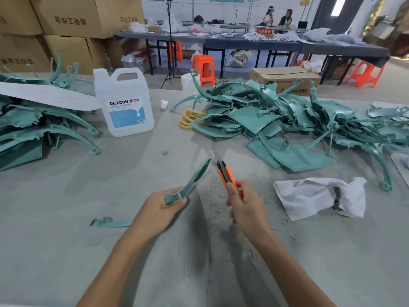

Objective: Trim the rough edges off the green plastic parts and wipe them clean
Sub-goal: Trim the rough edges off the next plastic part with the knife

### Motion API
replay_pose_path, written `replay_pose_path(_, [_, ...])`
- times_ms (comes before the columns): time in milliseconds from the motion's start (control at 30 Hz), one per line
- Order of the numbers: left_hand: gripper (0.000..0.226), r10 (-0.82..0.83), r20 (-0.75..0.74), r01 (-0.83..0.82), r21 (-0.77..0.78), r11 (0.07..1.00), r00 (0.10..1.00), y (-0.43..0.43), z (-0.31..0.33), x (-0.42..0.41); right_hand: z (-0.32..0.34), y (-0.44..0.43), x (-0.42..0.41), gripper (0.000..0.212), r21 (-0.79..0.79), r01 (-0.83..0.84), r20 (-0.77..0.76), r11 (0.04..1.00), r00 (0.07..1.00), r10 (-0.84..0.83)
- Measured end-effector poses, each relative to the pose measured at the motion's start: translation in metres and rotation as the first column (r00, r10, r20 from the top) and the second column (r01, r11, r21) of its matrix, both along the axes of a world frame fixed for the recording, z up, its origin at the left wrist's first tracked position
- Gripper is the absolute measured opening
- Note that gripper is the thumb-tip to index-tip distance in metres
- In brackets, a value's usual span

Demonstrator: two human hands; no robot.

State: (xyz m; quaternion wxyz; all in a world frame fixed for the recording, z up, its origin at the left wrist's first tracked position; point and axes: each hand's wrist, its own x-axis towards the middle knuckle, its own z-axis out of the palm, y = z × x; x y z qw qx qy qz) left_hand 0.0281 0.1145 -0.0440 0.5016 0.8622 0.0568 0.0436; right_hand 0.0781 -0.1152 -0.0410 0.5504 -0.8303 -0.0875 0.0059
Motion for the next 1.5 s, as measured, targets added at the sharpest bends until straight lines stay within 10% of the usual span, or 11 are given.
replay_pose_path(167, [0.028,-0.021,-0.048,0.013,-0.152,0.988,0.999,0.003,0.012,0.0,0.022,0.006,0.0,0.02,0.268,-0.034,-0.002,0.963,0.999,0.036])
replay_pose_path(467, [0.055,-0.282,-0.132,0.172,-0.532,0.829,0.95,0.018,0.035,-0.009,0.025,0.0,0.003,0.025,0.19,-0.162,-0.135,0.968,0.973,0.189])
replay_pose_path(633, [0.075,0.014,-0.203,-0.012,0.011,1.0,0.979,0.022,0.043,0.003,0.008,0.008,-0.009,0.02,0.123,-0.109,-0.266,0.986,0.954,0.138])
replay_pose_path(767, [0.055,0.021,0.009,-0.023,0.555,0.832,1.0,0.007,0.049,0.003,0.001,0.011,-0.015,0.021,0.228,-0.015,-0.392,0.974,0.914,0.106])
replay_pose_path(1033, [0.055,-0.232,0.05,0.12,0.74,0.662,0.971,-0.032,0.036,-0.026,0.017,0.008,-0.016,0.02,0.523,0.169,-0.541,0.836,0.823,0.172])
replay_pose_path(1133, [0.029,-0.156,0.102,0.027,0.751,0.659,0.982,-0.03,0.041,-0.01,0.02,0.005,-0.026,0.026,0.446,0.11,-0.521,0.888,0.839,0.158])
replay_pose_path(1500, [0.082,-0.017,0.064,-0.041,0.8,0.599,0.998,0.024,0.07,0.037,0.028,-0.045,-0.048,0.008,0.149,-0.046,-0.192,0.988,0.979,0.075])
